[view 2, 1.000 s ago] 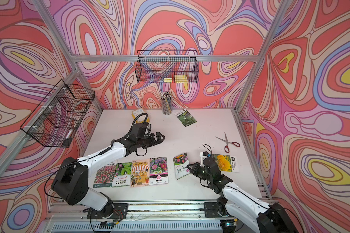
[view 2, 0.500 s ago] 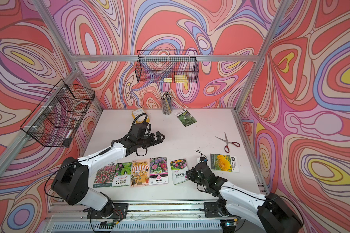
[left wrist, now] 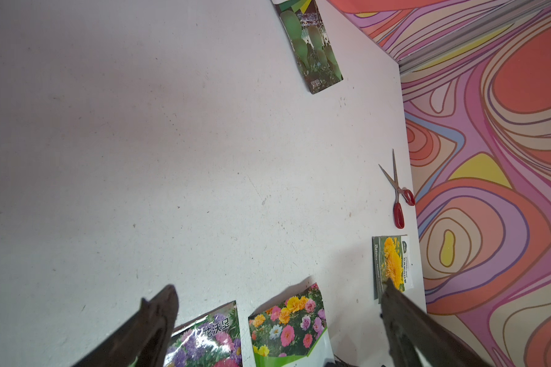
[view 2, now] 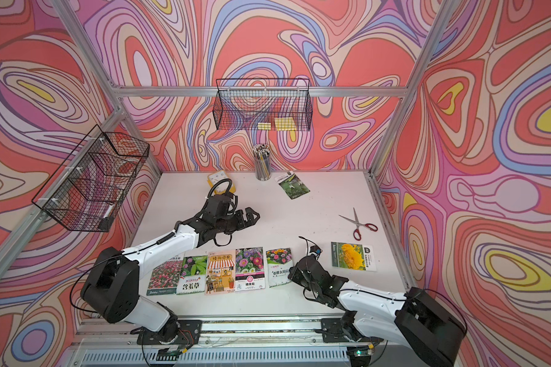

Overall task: Arrange the seed packets in a row
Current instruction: Place the seed packet at the center of the board.

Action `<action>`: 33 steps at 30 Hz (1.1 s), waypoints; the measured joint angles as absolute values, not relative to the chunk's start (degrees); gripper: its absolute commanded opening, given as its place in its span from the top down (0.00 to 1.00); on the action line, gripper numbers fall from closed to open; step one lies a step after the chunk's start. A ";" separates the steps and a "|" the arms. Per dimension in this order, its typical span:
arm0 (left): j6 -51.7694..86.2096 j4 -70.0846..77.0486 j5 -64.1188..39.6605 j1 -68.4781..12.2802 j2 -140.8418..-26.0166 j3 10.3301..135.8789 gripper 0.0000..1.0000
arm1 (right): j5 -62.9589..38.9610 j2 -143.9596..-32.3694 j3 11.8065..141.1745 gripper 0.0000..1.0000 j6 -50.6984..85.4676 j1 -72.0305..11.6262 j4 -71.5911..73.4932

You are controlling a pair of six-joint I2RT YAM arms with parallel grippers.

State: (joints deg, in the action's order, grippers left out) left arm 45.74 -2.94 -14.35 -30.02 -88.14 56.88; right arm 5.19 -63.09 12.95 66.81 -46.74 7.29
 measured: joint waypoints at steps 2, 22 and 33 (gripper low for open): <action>45.71 -2.94 -14.28 -30.02 -88.03 56.86 0.01 | 5.69 -63.44 13.21 1.00 67.11 -47.31 7.33; 45.74 -2.72 -14.31 -30.02 -87.48 56.82 0.01 | 6.57 -67.11 14.96 1.00 67.61 -48.49 9.89; 45.71 -2.74 -14.33 -30.02 -87.48 56.82 0.01 | 6.59 -66.54 15.03 0.69 68.20 -48.75 8.93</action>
State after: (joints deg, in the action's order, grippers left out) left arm 45.71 -2.74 -14.33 -30.02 -87.48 56.82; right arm 6.59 -66.54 15.03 68.20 -48.75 8.93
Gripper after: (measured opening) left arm 0.992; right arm 0.237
